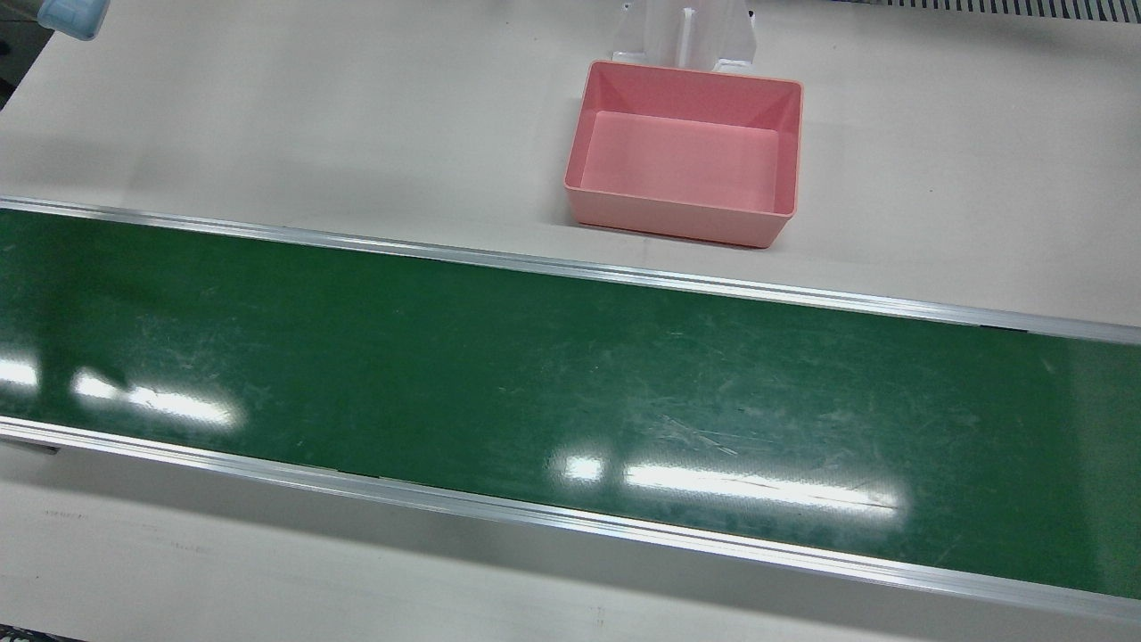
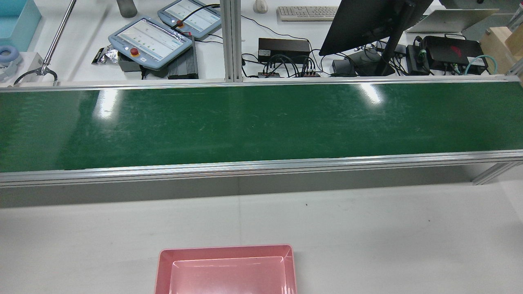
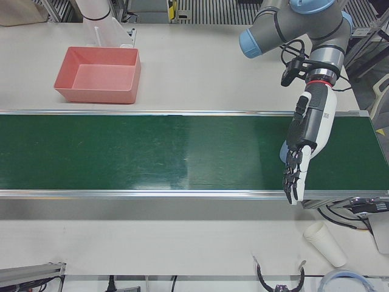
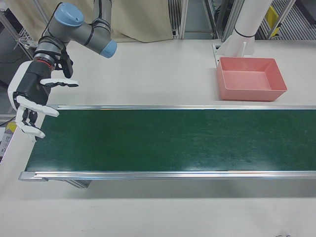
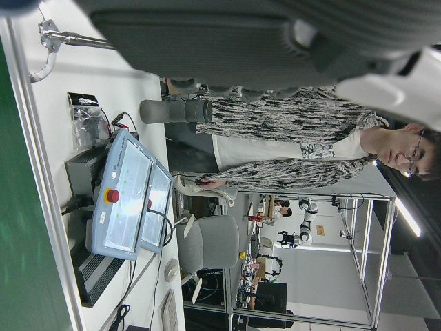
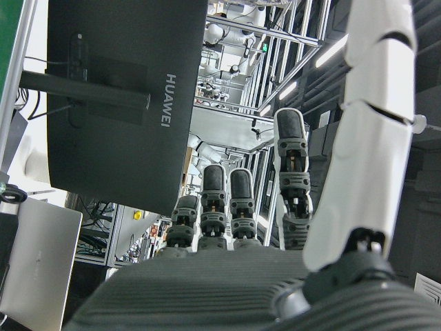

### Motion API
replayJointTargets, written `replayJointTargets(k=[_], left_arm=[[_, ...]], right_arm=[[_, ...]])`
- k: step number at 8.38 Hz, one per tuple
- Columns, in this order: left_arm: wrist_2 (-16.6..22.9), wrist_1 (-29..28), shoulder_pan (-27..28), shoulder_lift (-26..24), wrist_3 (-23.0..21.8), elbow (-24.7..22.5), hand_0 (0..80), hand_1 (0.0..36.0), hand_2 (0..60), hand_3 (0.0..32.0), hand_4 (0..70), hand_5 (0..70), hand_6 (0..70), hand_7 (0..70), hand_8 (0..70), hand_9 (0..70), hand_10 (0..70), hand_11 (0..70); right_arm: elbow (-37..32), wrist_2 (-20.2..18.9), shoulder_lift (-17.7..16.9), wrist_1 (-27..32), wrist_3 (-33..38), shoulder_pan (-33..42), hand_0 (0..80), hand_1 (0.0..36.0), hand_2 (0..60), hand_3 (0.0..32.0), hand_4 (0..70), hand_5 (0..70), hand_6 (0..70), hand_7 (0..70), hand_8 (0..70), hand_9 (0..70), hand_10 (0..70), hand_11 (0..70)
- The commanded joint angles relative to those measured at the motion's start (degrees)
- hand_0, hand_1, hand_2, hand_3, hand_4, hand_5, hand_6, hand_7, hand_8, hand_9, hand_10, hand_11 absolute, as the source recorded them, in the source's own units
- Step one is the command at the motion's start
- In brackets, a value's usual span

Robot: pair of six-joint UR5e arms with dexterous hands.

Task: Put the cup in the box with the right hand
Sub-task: 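Move the right hand over the conveyor toward the approaching cup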

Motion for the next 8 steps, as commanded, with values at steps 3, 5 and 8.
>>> replayJointTargets(k=[3,5,8], left_arm=[[0.0,0.0,0.0,0.0,0.0,0.0,0.0,0.0,0.0,0.0,0.0,0.0,0.0,0.0,0.0,0.0,0.0,0.0],[0.0,0.0,0.0,0.0,0.0,0.0,0.0,0.0,0.0,0.0,0.0,0.0,0.0,0.0,0.0,0.0,0.0,0.0],[0.0,0.0,0.0,0.0,0.0,0.0,0.0,0.0,0.0,0.0,0.0,0.0,0.0,0.0,0.0,0.0,0.0,0.0]], right_arm=[[-3.7,9.5,12.0,-3.4,-2.2,-19.8,54.6,14.8,5.5,0.0,30.2,6.8,9.4,36.2,15.9,26.0,5.6,9.6],[3.9,15.6,12.4,-10.8,-4.7,-25.9,53.1,12.3,2.8,0.0,29.3,5.8,8.8,36.0,15.7,25.9,0.8,2.4],[8.6,18.7,13.0,-17.8,-5.4,-30.1,53.0,10.3,0.0,0.0,28.9,5.6,8.5,35.1,15.8,26.1,0.0,0.4]])
